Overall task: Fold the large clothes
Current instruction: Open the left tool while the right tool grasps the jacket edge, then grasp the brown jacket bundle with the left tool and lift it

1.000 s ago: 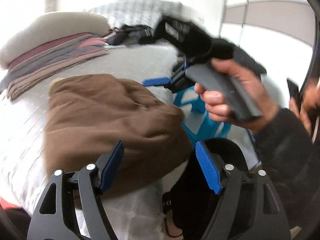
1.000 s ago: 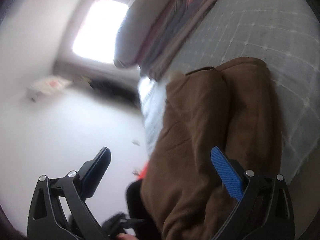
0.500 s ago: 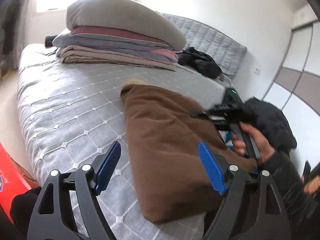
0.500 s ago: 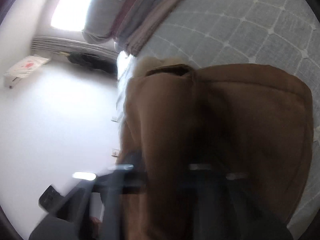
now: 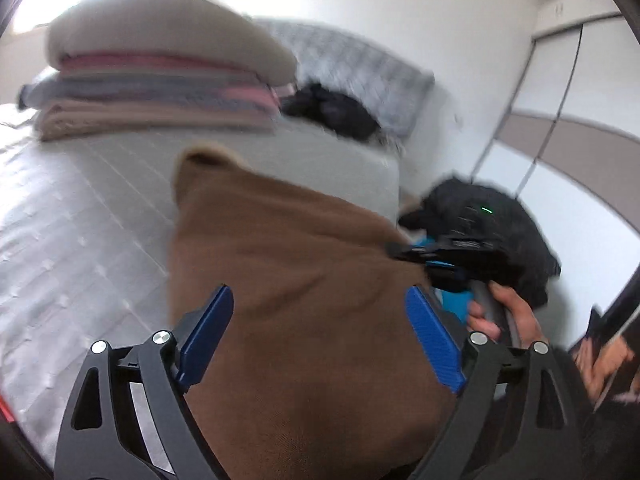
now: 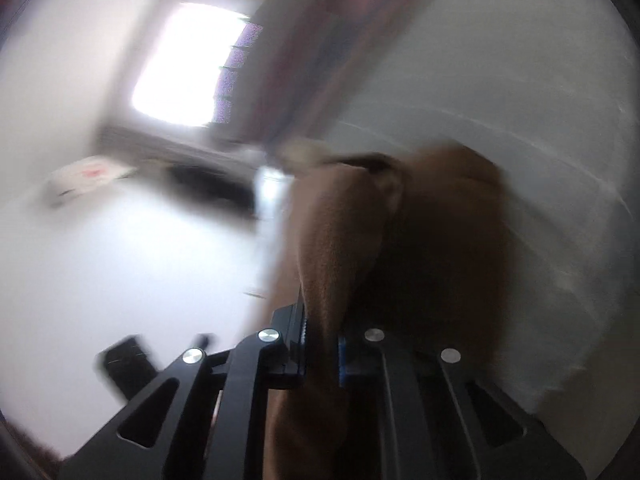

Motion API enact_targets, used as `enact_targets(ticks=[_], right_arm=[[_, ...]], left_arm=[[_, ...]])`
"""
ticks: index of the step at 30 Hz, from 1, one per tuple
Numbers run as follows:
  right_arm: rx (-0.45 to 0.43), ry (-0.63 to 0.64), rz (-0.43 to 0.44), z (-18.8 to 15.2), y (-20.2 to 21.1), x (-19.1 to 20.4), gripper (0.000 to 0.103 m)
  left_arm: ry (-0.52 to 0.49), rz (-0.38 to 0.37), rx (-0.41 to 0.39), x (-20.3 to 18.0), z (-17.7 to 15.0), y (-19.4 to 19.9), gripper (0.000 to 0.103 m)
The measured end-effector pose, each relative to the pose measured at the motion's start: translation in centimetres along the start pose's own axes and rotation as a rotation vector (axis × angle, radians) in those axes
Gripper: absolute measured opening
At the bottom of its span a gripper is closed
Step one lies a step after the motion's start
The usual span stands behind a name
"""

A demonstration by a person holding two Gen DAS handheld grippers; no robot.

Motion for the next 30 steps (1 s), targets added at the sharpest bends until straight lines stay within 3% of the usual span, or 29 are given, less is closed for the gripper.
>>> enact_targets(ticks=[2,4,5,7,9,12,14,15,17,18,19,20,23,24,25,30], right_arm=[[0.072,-0.088,-0.005,-1.0,-2.2,-3.6,0.023],[0.066,-0.128,0.048,-1.1,-2.1,-3.9,0.032],[0.045,-0.103,0.029,-1.0,-1.4,-3.2,0.037],[-0.028,-0.051,-0.067,-0.8,1.2,-2.0,0.058],[-0.103,0.009,-0.121,-0.9,3.2,-0.2,0.064],[-0.079,0.149,0.035,-3.7,3.7,6.3,0.079],[0.044,0.189,0.145,-6.7,1.6,9.4,0.085],[0.122,0.185,0.155,-8.2,0.2,9.7,0.085],[0.230,0.174,0.014,-10.4,-2.0,7.4,0.085],[0.259,0.164,-0.085,-11.0,-2.6,5.1,0.072],[0.277,0.136,-0.115,-11.3,-2.9,3.6,0.054],[0.255,0.012,-0.091,-10.8,-2.4,1.7,0.051],[0.232,0.031,-0.147,-11.1,-1.1,2.0,0.051],[0.225,0.065,-0.176,-11.3,-0.7,3.0,0.057],[0.212,0.109,-0.184,-11.4,-0.1,4.7,0.071],[0.067,0.255,-0.096,-9.9,1.1,12.4,0.091]], left_arm=[[0.027,0.002,0.093,0.2,-1.8,-2.9,0.084],[0.028,0.034,0.101,0.6,-2.8,-3.8,0.084],[0.022,0.035,0.092,0.5,-2.9,-3.6,0.084],[0.010,0.031,0.088,0.5,-2.9,-3.2,0.085],[0.015,0.026,0.089,0.8,-2.9,-3.1,0.085],[0.042,0.010,0.081,1.3,-2.9,-3.0,0.085],[0.062,0.007,0.076,1.3,-3.0,-2.6,0.085],[0.073,0.005,0.074,1.4,-3.0,-2.2,0.085],[0.085,-0.003,0.072,1.3,-3.2,-1.4,0.085],[0.086,-0.008,0.071,1.2,-3.4,-1.0,0.085],[0.084,-0.013,0.066,1.3,-3.4,-0.3,0.085],[0.084,-0.009,0.062,1.4,-3.5,0.3,0.085],[0.108,0.000,0.047,3.2,-3.4,2.3,0.085],[0.122,0.001,0.043,3.9,-3.3,2.7,0.087],[0.147,0.005,0.040,5.0,-3.1,3.2,0.088],[0.321,-0.021,0.052,9.3,-2.7,3.7,0.088]])
Point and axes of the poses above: each gripper's, at about its wrist camera, not at the fingertips, and y roughly against the way its jaws point, x to its left, z to its top, the point moved 7 cm from there along -y, roughly the way its jaws point, and after that the axes turned 5 degrees about z, right-handed, at the moved point
